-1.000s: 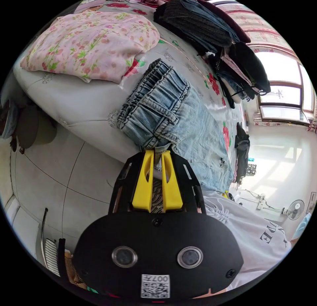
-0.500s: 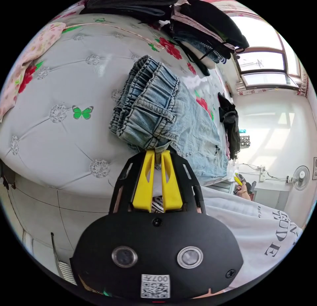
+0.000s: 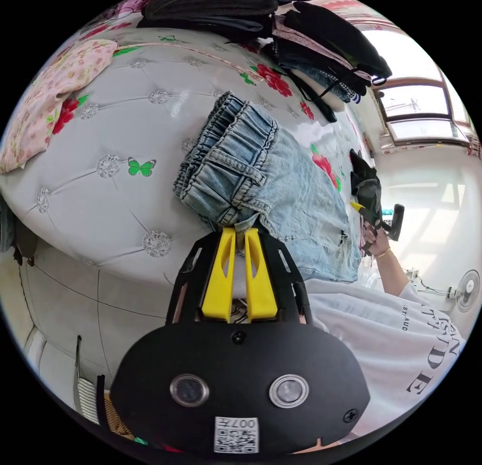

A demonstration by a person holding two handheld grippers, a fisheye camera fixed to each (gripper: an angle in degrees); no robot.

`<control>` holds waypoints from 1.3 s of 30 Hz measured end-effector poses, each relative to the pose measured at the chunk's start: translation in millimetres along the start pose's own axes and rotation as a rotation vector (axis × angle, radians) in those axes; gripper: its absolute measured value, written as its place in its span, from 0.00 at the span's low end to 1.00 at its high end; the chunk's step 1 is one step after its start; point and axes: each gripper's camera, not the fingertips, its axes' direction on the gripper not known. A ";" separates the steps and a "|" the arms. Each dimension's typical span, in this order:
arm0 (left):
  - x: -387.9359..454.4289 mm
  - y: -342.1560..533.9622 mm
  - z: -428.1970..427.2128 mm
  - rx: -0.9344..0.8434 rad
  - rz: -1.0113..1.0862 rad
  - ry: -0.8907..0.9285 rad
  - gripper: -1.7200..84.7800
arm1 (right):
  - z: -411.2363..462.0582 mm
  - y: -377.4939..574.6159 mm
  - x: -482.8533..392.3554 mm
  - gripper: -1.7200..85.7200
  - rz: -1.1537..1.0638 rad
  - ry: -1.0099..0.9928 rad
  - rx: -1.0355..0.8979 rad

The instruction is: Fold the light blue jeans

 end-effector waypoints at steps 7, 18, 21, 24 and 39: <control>-13.0 -6.3 19.6 -0.024 -0.055 -0.014 0.03 | 48.9 -0.7 -48.1 0.04 -0.209 -0.039 -0.167; -22.9 -13.1 40.9 -0.040 -0.054 -0.034 0.03 | 43.7 3.5 -52.6 0.06 -0.189 -0.230 -0.121; -25.9 -13.3 44.5 -0.038 -0.056 -0.029 0.03 | 58.0 -38.7 2.1 0.07 0.042 -0.397 -0.117; -27.9 -13.8 47.6 -0.036 -0.057 -0.025 0.03 | 103.1 -72.7 31.1 0.07 0.202 -0.548 -0.234; -26.7 -17.7 47.3 0.010 -0.055 -0.044 0.02 | 6.6 -48.8 85.5 0.06 0.275 -0.285 0.200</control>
